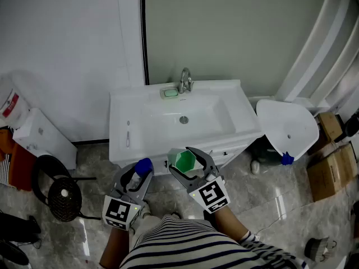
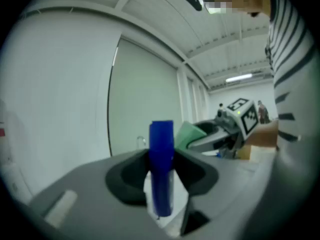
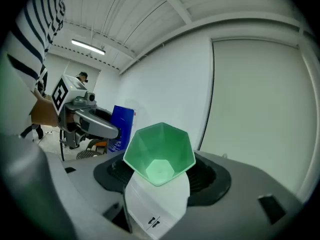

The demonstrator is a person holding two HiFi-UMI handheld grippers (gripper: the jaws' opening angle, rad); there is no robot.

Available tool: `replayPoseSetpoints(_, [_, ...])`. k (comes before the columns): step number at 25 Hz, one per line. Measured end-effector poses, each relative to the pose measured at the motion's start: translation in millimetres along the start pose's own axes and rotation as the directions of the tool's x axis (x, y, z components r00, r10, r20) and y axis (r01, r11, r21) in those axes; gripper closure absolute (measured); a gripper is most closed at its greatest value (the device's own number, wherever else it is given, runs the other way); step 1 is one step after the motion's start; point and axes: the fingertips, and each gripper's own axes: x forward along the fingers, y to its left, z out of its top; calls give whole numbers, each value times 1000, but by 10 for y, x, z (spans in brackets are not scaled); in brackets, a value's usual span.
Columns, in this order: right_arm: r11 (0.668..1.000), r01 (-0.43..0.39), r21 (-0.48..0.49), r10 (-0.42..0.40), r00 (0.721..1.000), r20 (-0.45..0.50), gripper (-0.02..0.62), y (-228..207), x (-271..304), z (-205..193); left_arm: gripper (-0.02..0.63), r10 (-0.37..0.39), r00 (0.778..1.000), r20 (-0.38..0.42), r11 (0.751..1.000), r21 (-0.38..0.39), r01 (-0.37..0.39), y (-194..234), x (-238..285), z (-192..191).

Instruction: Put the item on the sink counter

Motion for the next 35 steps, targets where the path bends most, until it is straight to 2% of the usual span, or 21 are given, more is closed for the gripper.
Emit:
replayPoseSetpoints(17, [1000,1,6,-1,1000,-4,279,18,-4,-31,447,8,1000,-3,1000,-8,-8,-14,-18,-10])
replayPoseSetpoints(28, [999,6,41,-8,999,48,279,-3,-63,100,448,5,1000,15,1000,-6,-4,-56,17,27])
replayPoseSetpoints(35, [999,-3,54,1,999,39,279,31,-40,92,448,-14,1000,21,1000,-15,15,-54,68,7])
